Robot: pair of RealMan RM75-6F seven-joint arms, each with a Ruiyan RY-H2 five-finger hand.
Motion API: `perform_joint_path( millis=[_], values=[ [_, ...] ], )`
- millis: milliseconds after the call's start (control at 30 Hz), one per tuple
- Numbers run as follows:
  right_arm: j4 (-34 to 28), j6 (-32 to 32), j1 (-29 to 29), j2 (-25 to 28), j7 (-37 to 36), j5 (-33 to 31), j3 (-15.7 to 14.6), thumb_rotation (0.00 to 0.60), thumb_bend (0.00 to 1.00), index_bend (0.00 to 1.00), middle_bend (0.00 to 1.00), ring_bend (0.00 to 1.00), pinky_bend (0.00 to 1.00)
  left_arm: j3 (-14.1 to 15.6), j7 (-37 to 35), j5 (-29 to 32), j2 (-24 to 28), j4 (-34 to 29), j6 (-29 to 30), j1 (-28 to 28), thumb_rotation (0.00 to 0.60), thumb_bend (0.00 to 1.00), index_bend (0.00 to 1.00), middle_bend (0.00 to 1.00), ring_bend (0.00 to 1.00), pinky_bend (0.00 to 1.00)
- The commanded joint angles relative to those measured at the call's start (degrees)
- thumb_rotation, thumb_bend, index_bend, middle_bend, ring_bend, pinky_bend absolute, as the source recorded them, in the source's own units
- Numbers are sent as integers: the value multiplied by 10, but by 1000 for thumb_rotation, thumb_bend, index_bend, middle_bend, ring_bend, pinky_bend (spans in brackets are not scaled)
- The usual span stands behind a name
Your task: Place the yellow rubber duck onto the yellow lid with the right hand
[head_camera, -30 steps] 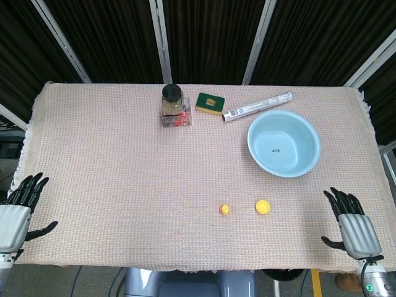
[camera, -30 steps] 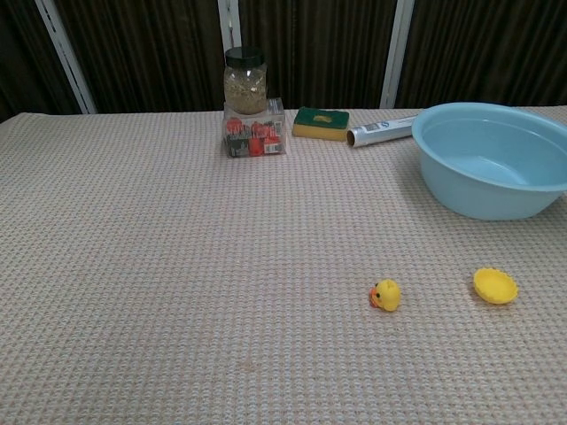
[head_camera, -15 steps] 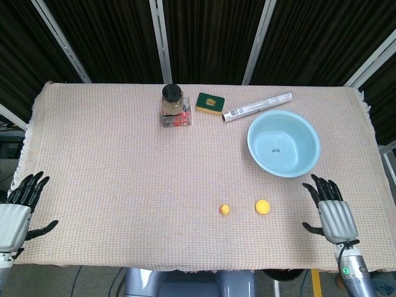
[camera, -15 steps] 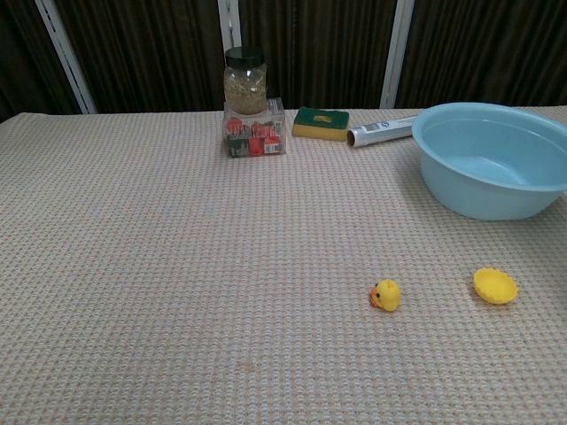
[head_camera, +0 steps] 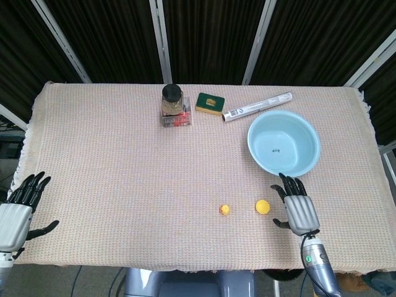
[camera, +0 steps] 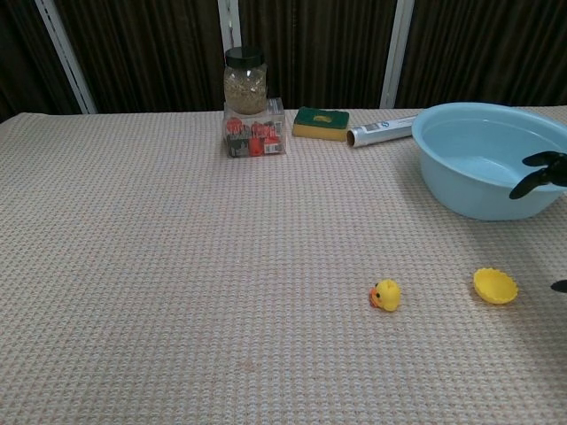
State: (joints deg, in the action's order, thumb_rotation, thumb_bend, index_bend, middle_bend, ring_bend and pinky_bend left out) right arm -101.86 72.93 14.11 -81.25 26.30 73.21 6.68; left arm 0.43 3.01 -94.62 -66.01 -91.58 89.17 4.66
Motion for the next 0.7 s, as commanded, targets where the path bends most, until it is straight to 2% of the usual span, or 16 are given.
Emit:
perform_joint_path(
  millis=[33, 367, 700],
  values=[
    [13, -4, 8, -24, 17, -23, 6, 600, 43, 225, 0, 0, 0, 0, 1, 0, 0, 0, 1, 0, 600, 0, 0, 0, 0, 217],
    [29, -10, 26, -79, 101, -123, 15, 600, 63, 227, 0, 0, 0, -3, -2, 16, 0, -5, -10, 1, 600, 0, 0, 0, 0, 218],
    [50, 1, 40, -124, 137, -156, 15, 600, 68, 245, 0, 0, 0, -5, 12, 26, 3, -12, -13, 0, 600, 0, 0, 0, 0, 218]
  ],
)
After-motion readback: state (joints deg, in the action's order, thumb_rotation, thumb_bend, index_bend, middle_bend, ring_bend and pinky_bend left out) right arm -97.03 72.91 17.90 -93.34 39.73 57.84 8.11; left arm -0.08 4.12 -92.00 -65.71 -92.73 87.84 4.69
